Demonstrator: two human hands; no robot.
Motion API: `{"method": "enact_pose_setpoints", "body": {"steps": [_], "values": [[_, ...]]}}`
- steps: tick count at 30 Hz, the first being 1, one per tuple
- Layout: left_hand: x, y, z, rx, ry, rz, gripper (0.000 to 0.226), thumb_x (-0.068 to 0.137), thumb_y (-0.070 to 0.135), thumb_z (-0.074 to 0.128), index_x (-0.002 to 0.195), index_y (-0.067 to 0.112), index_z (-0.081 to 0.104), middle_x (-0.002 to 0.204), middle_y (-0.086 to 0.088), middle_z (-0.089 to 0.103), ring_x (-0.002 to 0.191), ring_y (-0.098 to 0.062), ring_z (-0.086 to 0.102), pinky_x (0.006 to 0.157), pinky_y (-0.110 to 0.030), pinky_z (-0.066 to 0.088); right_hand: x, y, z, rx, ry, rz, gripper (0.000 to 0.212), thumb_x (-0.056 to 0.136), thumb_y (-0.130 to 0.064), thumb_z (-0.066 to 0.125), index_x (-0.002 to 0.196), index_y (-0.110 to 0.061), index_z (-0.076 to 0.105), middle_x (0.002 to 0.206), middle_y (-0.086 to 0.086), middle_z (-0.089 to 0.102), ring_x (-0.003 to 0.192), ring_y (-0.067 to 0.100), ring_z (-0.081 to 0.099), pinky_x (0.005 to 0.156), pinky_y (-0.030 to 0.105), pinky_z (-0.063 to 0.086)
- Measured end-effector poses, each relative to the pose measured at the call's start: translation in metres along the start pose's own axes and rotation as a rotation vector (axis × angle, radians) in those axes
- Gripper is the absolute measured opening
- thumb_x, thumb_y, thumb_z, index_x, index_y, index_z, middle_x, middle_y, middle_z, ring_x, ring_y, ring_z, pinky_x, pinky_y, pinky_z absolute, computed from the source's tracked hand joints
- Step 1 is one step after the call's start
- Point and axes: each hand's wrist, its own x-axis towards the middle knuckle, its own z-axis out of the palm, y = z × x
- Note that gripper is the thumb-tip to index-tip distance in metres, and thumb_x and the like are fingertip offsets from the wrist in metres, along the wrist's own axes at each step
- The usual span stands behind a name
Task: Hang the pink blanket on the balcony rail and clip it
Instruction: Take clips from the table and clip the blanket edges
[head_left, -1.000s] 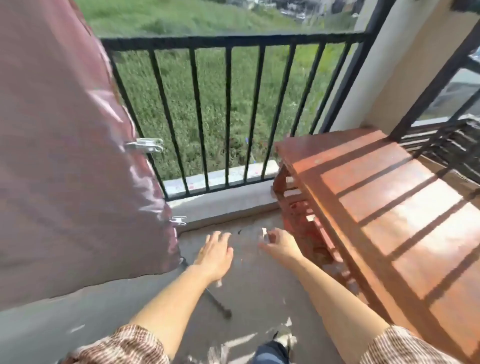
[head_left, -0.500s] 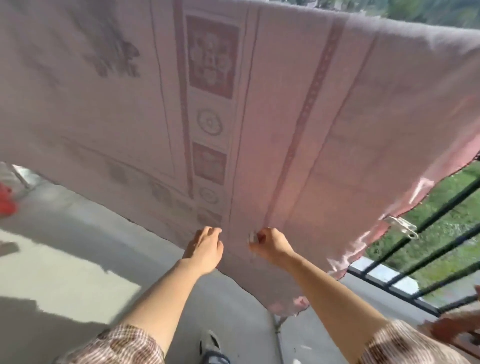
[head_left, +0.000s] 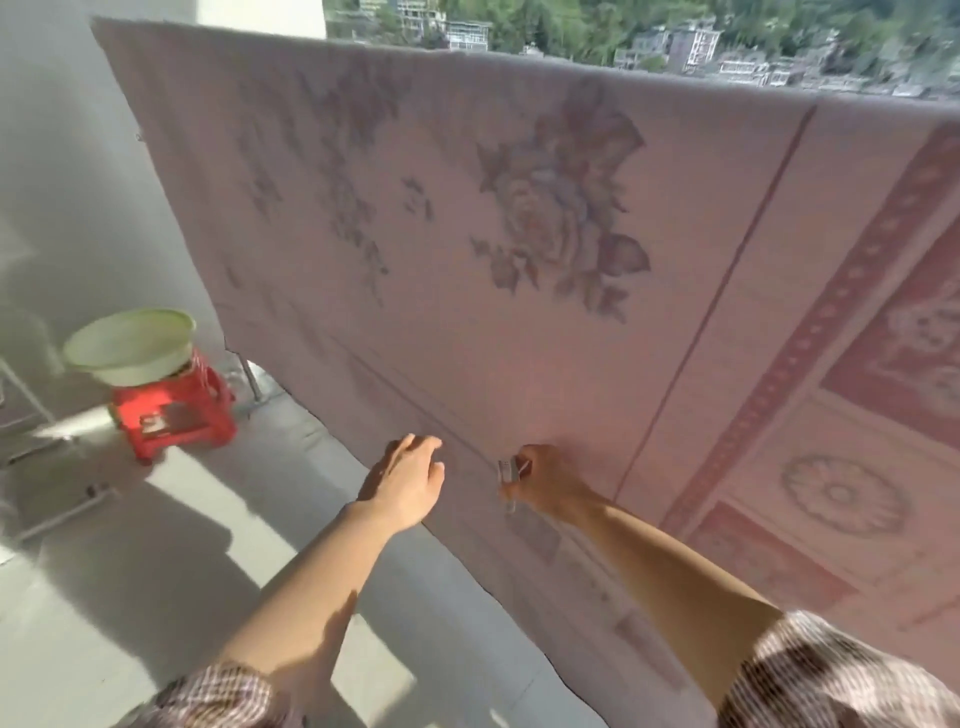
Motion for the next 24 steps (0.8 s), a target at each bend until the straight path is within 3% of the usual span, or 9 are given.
{"method": "enact_pose_setpoints", "body": {"steps": [5,8,11,16,21,24], "values": [[0.062,-0.088,-0.060,0.011,0.093,-0.140,0.037,0.096,0.024,0.041,0.132,0.017,0.048,0.132,-0.009,0.051,0.123,-0.026,0.046,0.101,-0.034,0.038,0.094,-0.087,0.027,-0.093,-0.085,-0.148,0.023,0.074,-0.023,0.073,0.081,-0.016,0.052,0.080,0.000,0.055,0.075,0.019,0.049,0.062,0.028,0.034],[0.097,-0.140,-0.090,-0.024,0.124,-0.183,0.038,0.096,0.024,0.041,0.133,0.017,0.046,0.130,-0.011,0.050,0.125,-0.026,0.043,0.101,-0.034,0.037,0.149,-0.136,0.046,-0.044,-0.084,-0.215,0.018,0.079,-0.016,0.066,0.095,-0.019,0.057,0.073,-0.010,0.058,0.077,0.015,0.054,0.057,0.020,0.037],[0.132,-0.193,-0.118,-0.035,0.160,-0.158,0.038,0.096,0.024,0.043,0.133,0.017,0.046,0.131,-0.010,0.051,0.124,-0.025,0.044,0.103,-0.034,0.036,0.206,-0.188,0.070,-0.025,-0.101,-0.259,0.037,0.078,-0.010,0.064,0.112,-0.023,0.059,0.082,-0.008,0.058,0.082,0.014,0.056,0.061,0.019,0.039],[0.199,-0.289,-0.173,-0.064,0.189,-0.133,0.037,0.095,0.021,0.045,0.131,0.015,0.049,0.131,-0.010,0.052,0.124,-0.024,0.046,0.102,-0.031,0.036,0.299,-0.284,0.121,0.072,-0.076,-0.324,0.031,0.079,-0.019,0.071,0.106,-0.024,0.059,0.070,-0.016,0.056,0.068,0.002,0.055,0.057,0.016,0.038],[0.262,-0.388,-0.229,-0.127,0.189,-0.191,0.034,0.095,0.020,0.046,0.129,0.016,0.051,0.129,-0.012,0.052,0.121,-0.026,0.047,0.100,-0.030,0.035,0.373,-0.377,0.170,0.191,-0.036,-0.351,0.019,0.086,-0.021,0.064,0.099,-0.027,0.052,0.053,-0.022,0.060,0.056,-0.022,0.052,0.046,0.005,0.036],[0.294,-0.435,-0.253,-0.166,0.174,-0.220,0.032,0.095,0.019,0.045,0.125,0.016,0.054,0.126,-0.012,0.054,0.117,-0.025,0.049,0.095,-0.027,0.034,0.409,-0.418,0.195,0.210,-0.058,-0.343,0.014,0.088,-0.018,0.059,0.100,-0.023,0.053,0.055,-0.021,0.063,0.054,-0.019,0.054,0.048,0.004,0.036]]}}
